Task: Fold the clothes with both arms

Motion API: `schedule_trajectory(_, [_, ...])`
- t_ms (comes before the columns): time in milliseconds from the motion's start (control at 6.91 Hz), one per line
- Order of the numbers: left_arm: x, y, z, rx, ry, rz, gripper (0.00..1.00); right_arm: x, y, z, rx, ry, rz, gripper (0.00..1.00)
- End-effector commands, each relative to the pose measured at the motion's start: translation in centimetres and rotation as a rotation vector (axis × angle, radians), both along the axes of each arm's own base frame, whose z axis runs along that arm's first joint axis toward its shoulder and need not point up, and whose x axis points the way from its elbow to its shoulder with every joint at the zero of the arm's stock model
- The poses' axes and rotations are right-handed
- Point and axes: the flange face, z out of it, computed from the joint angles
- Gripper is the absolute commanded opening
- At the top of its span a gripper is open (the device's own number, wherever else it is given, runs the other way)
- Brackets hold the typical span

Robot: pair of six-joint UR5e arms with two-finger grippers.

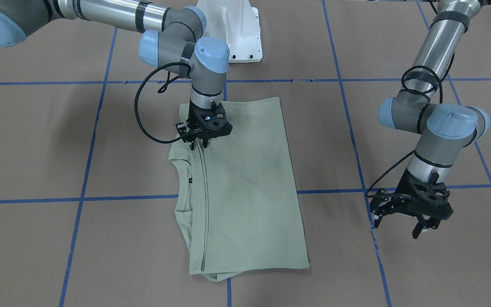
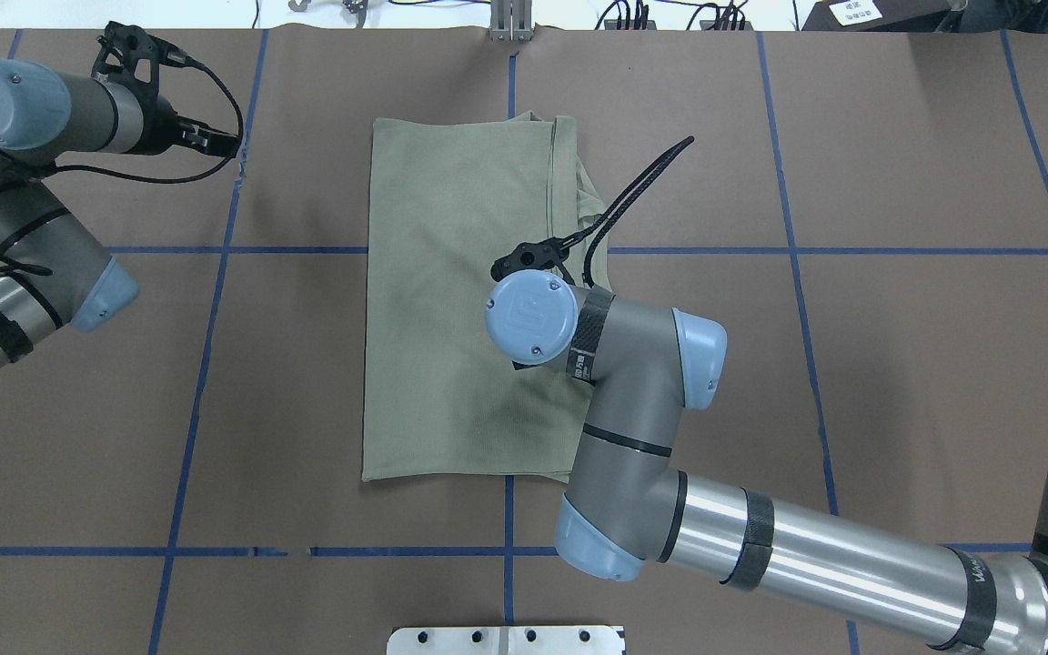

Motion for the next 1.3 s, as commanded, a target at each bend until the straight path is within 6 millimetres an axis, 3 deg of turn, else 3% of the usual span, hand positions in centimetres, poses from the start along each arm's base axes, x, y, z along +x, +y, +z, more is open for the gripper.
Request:
schedule_trajectory(0, [0.0,0.0,0.1,-0.001,-0.001,0.000,1.00,0.4,-0.3,-0.2,0.002,-0.006,0.005,0.00])
schedule_trajectory(289, [0.1,0.1,0.1,-0.001,-0.001,0.002,1.00,1.6,-0.2,1.3,-0.004,0.003,0.014,0.00])
schedule_trajectory(579, [0.4,0.2,0.1,-0.001,-0.001,0.006,1.00,5.5,0.9,3.5,0.001,-0.008,0.023,0.00])
schedule_trajectory(723, [0.4,0.2,0.1,-0.001,-0.001,0.006,1.00,6.1,1.2,4.7,-0.008,-0.002,0.033,0.00])
schedule_trajectory(868, [0.5,0.3,0.1,-0.001,-0.001,0.008,1.00,6.2,1.2,5.3,-0.012,0.000,0.040,0.57])
schedule_trajectory(1013, [0.5,0.3,0.1,-0.001,-0.001,0.008,1.00,5.9,1.4,5.2,-0.040,-0.014,0.078,1.00])
schedule_trajectory(1158, [0.5,0.3,0.1,-0.001,-0.001,0.008,1.00,6.5,0.4,4.2,-0.037,-0.034,0.097,1.00])
